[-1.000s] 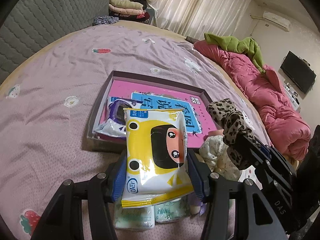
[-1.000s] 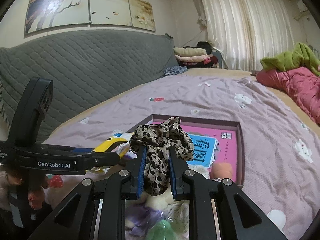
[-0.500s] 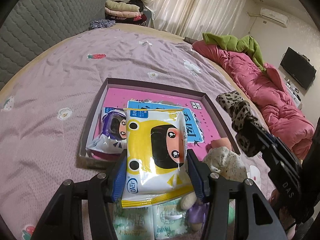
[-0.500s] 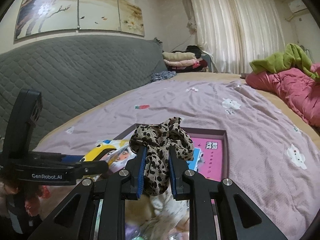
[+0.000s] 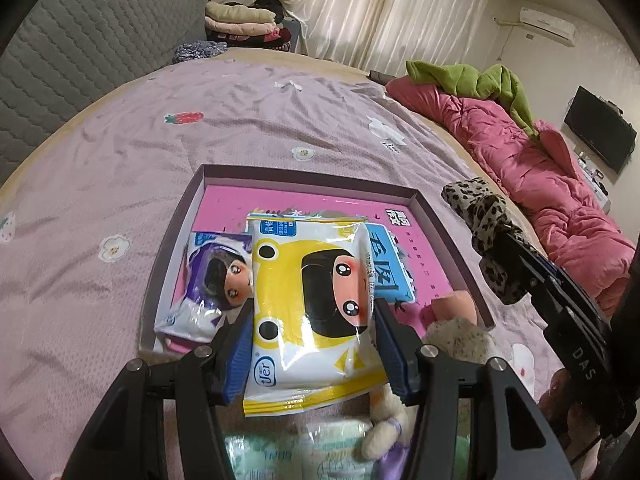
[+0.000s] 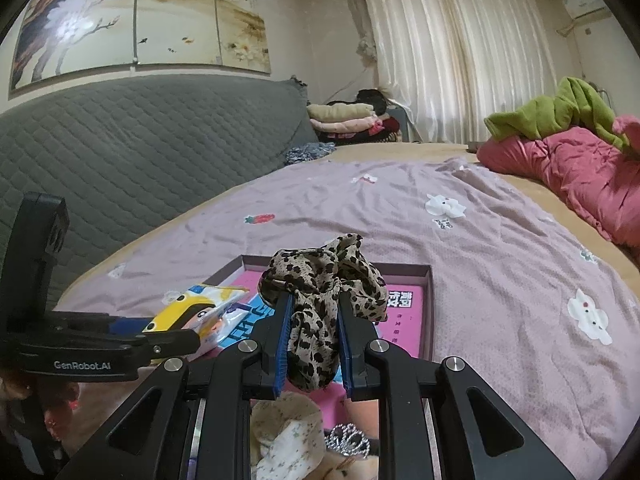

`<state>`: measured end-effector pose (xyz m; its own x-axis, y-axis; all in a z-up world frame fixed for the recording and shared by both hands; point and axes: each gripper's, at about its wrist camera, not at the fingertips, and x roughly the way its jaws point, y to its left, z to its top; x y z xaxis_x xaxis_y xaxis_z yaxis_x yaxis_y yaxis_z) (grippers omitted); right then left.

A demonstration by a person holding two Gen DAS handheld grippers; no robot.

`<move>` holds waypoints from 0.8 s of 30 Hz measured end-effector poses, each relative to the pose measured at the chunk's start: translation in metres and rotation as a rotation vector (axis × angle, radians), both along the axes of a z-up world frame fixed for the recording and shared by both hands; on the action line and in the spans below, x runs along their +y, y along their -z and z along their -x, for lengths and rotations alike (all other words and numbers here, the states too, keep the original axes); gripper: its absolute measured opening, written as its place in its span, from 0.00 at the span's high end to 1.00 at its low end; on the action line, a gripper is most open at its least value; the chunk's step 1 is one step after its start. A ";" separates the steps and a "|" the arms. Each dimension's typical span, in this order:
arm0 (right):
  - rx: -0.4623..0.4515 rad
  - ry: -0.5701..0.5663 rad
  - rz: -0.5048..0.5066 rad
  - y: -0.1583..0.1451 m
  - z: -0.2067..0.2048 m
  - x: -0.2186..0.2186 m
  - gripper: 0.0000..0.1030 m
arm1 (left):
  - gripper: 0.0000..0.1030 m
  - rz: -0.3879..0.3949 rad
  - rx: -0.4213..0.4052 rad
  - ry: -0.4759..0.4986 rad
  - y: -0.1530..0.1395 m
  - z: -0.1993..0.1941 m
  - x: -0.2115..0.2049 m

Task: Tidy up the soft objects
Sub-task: 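Carry yellow pack with left tool into the box while right tool carries scrunchie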

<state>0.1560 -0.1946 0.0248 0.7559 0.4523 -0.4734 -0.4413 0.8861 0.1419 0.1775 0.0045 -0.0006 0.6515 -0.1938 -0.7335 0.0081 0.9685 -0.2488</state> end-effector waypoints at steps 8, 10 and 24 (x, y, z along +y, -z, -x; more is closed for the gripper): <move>0.025 0.045 0.008 0.010 -0.016 -0.006 0.80 | 0.46 -0.009 0.004 -0.005 0.005 -0.016 -0.003; 0.031 0.041 0.010 0.013 -0.018 -0.005 0.80 | 0.46 -0.014 0.007 -0.009 0.008 -0.018 -0.004; 0.106 0.040 0.054 0.033 -0.037 0.006 0.80 | 0.46 -0.038 0.013 0.002 0.015 -0.022 -0.009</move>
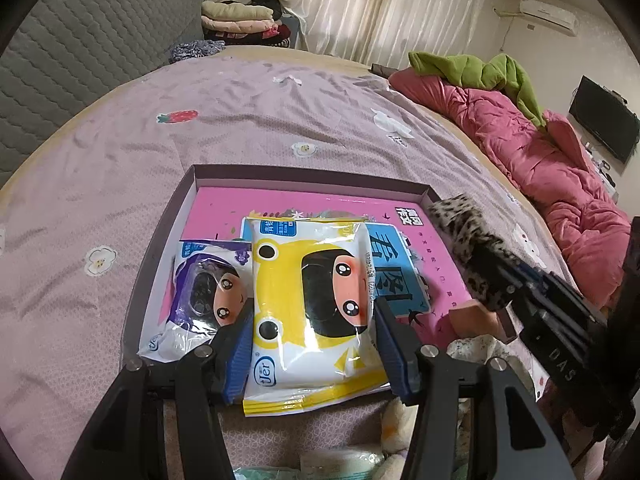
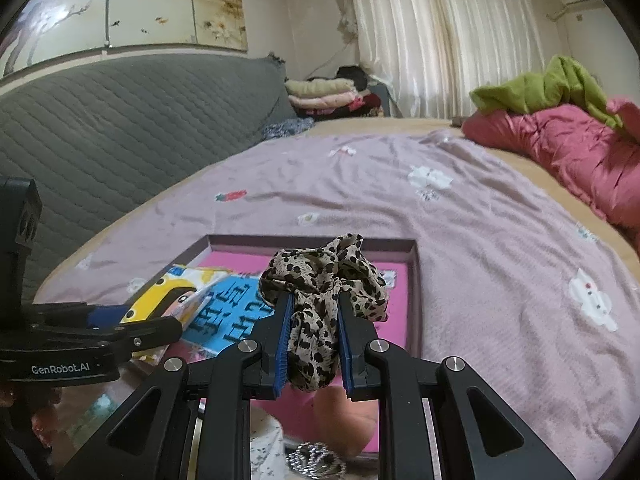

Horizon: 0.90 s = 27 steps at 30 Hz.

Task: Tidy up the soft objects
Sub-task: 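Carry yellow pack with left tool into the box while right tool carries scrunchie, then lower scrunchie into box and open right tool while left tool sets yellow pack beside purple pack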

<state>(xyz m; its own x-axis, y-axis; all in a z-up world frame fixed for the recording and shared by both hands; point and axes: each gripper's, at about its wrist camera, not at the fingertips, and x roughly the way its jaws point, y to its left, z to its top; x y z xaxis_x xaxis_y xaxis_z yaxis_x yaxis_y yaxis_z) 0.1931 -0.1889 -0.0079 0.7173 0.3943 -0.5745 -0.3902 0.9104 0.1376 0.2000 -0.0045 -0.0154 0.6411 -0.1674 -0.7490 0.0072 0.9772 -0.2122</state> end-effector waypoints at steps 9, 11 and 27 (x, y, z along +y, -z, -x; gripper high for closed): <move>0.027 -0.051 0.057 0.014 0.002 0.017 0.79 | 0.46 -0.002 0.009 -0.003 0.004 -0.001 0.001; 0.034 -0.057 0.068 0.016 0.002 0.020 0.79 | 0.46 -0.001 0.010 -0.001 0.004 -0.001 0.001; 0.112 -0.102 0.124 0.035 0.000 0.033 0.78 | 0.46 -0.013 0.023 0.011 0.011 -0.005 -0.004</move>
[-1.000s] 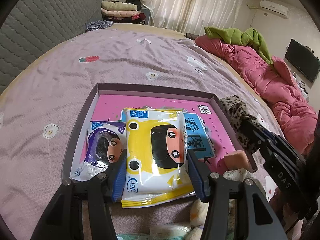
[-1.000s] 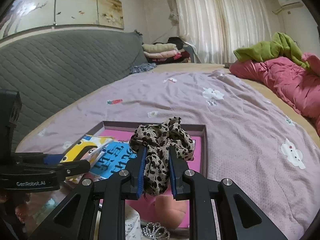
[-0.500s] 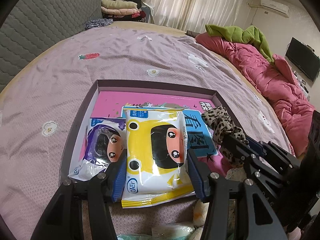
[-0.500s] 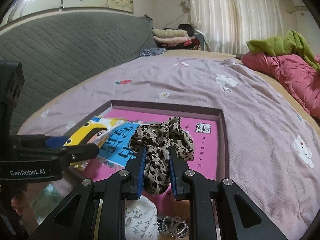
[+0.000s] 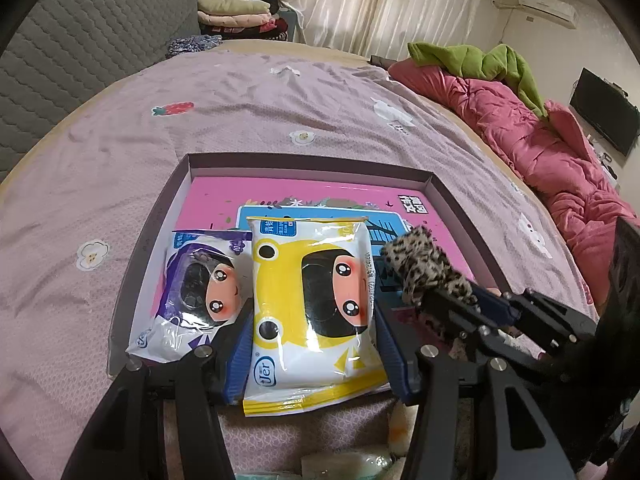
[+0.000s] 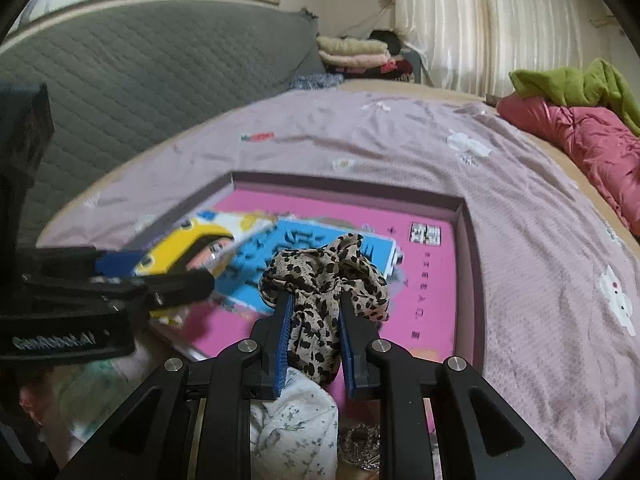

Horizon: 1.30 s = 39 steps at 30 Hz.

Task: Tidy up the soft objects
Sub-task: 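Lower scrunchie into box and open right tool while left tool sets yellow pack beside purple pack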

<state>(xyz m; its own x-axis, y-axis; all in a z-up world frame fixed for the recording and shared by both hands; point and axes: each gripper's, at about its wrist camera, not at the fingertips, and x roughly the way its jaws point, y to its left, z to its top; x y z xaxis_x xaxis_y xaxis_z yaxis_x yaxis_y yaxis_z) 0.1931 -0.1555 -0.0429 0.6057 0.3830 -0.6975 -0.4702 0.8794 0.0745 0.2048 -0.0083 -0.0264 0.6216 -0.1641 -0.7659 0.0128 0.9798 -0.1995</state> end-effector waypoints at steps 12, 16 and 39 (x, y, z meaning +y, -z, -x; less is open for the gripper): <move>0.015 -0.004 0.026 0.006 0.001 0.002 0.78 | 0.46 -0.003 0.011 0.006 0.005 -0.008 -0.005; 0.020 -0.014 0.036 0.007 0.000 0.004 0.78 | 0.46 -0.013 0.017 0.014 0.007 -0.011 -0.007; -0.025 -0.013 0.007 -0.006 0.008 -0.003 0.45 | 0.46 -0.043 0.037 0.045 0.016 -0.024 -0.012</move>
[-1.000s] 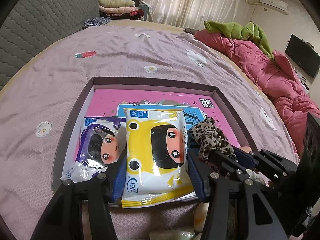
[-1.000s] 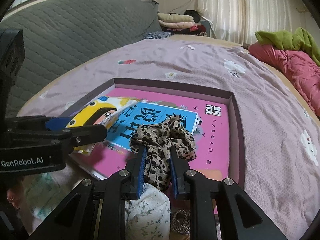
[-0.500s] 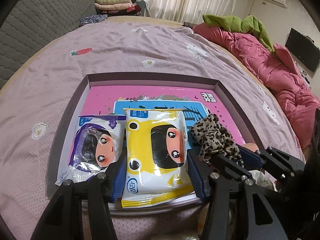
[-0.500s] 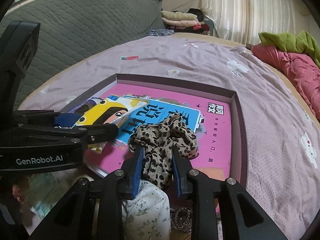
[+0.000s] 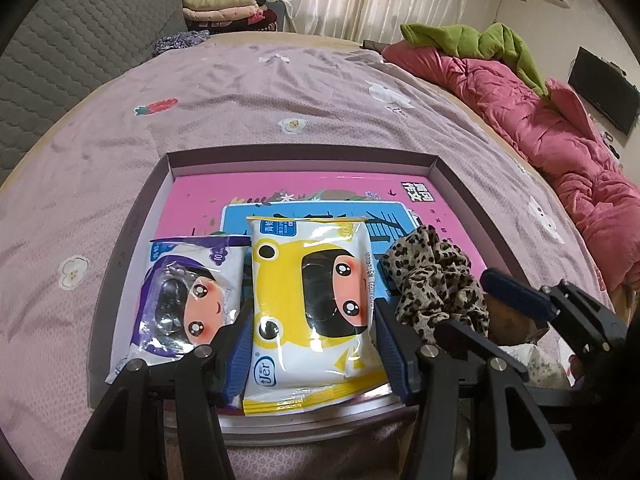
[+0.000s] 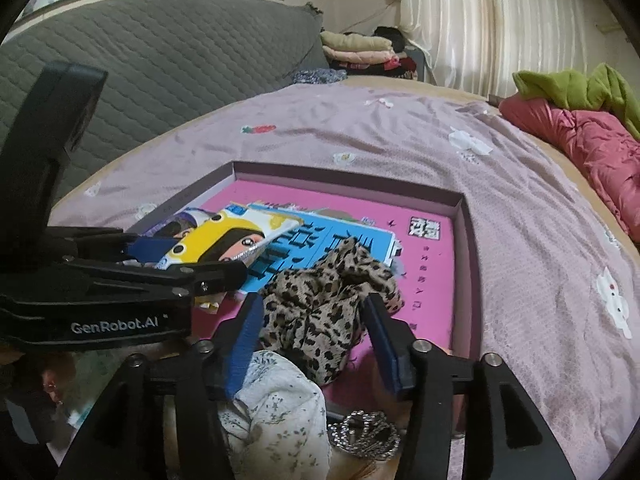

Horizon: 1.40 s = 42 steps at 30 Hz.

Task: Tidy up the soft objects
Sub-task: 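Lower scrunchie into box and open right tool while left tool sets yellow pack beside purple pack, then open the left tool to release the yellow pack and withdraw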

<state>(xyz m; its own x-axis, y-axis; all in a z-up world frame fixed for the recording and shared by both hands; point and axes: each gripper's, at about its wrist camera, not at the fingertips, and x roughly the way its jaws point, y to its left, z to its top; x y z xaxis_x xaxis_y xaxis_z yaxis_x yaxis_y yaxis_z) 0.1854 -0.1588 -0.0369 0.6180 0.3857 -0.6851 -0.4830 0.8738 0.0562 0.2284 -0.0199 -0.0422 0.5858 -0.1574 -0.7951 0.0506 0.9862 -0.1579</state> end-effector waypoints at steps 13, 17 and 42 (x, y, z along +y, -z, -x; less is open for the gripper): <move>-0.028 0.056 -0.013 -0.008 -0.002 -0.014 0.40 | 0.46 -0.009 0.024 -0.006 0.011 -0.004 -0.002; -0.034 0.066 -0.014 -0.008 -0.003 -0.015 0.39 | 0.46 -0.014 0.031 -0.005 0.014 -0.003 -0.002; -0.114 0.202 -0.048 -0.022 -0.006 -0.045 0.33 | 0.42 0.025 0.074 -0.015 0.012 0.008 0.003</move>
<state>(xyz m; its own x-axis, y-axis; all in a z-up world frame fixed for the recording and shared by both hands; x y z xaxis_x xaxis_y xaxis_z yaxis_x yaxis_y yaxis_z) 0.1913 -0.2035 -0.0153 0.7586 0.2763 -0.5901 -0.3038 0.9512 0.0548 0.2206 -0.0165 -0.0542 0.5283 -0.1688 -0.8321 0.0228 0.9825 -0.1848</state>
